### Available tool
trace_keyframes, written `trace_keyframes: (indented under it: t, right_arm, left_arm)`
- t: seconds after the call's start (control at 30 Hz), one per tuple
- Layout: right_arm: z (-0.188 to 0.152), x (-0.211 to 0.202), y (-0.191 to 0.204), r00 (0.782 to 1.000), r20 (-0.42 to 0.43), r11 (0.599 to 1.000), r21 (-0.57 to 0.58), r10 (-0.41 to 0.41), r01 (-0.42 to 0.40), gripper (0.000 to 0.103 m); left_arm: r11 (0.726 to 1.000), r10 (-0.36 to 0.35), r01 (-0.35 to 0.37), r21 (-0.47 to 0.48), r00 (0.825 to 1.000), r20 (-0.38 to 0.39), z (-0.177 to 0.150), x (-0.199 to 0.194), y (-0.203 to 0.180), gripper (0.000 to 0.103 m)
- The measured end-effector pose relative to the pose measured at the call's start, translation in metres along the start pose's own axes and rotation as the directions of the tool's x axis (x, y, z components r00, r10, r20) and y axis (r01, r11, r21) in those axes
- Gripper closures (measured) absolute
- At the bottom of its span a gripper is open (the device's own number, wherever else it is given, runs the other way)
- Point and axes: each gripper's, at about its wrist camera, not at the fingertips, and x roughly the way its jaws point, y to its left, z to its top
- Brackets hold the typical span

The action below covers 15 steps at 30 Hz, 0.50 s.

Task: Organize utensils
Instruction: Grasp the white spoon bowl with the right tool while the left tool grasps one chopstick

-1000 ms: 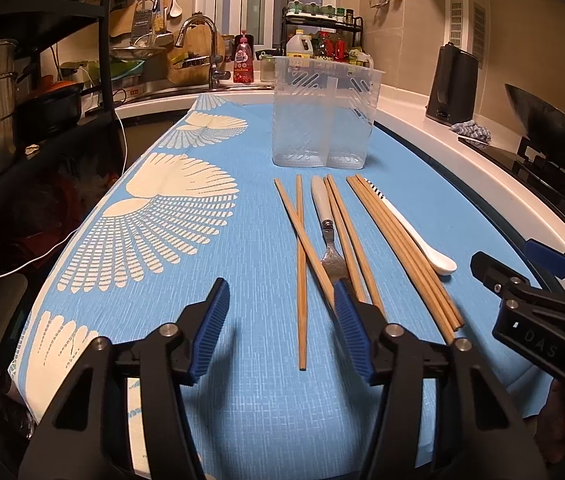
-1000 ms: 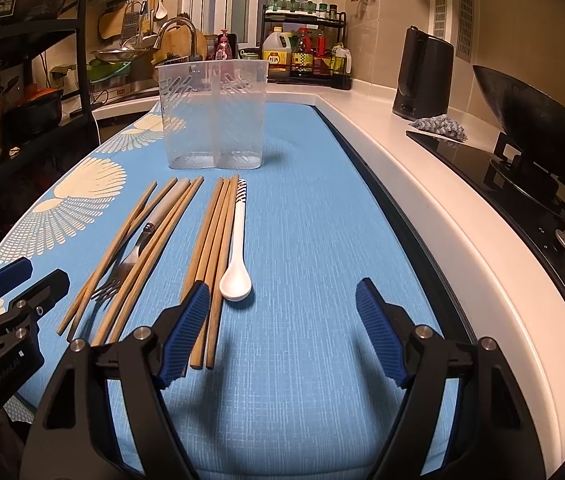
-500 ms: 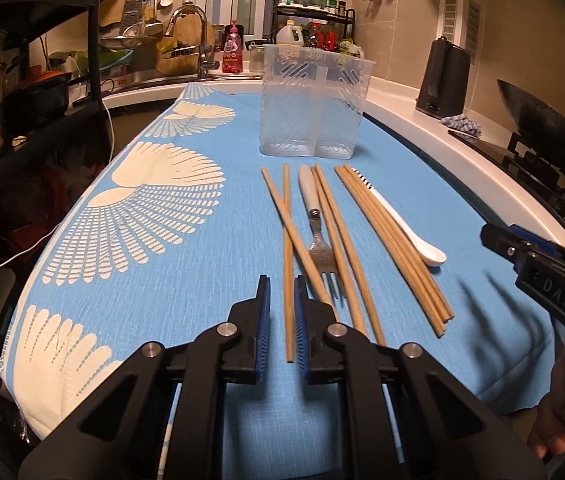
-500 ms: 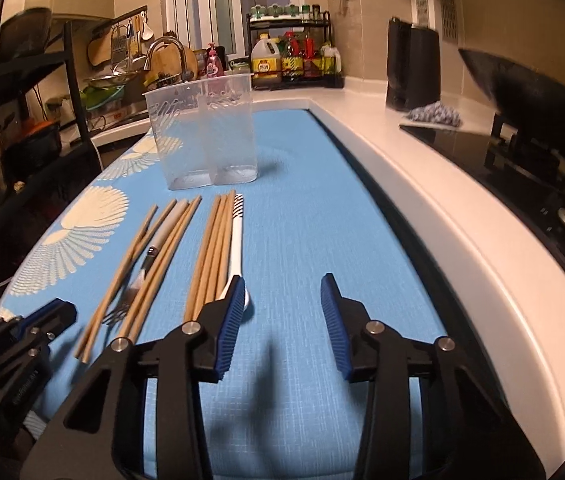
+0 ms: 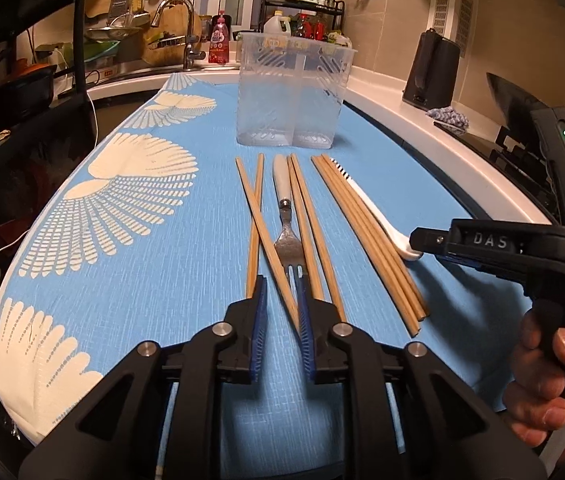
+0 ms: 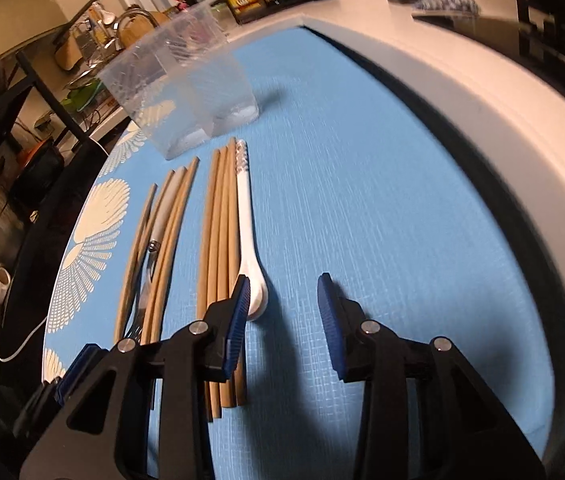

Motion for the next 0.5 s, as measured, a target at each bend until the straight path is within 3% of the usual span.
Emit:
trace_keyframes:
  t: [0.37,0.5]
  right_arm:
    - [-0.005,0.000,0.013,0.999,0.006,0.998,-0.036,-0.044,0.044,0.069]
    - [-0.006,0.000,0.016,0.999,0.002,0.998,-0.046,-0.046,0.046,0.077]
  left_arm:
    - [0.999,0.039,-0.039,-0.002,0.998,-0.055,-0.005,0.008,-0.002,0.083]
    - [0.999,0.044,-0.044,-0.002,0.997,-0.059,-0.006,0.008,-0.003,0.083]
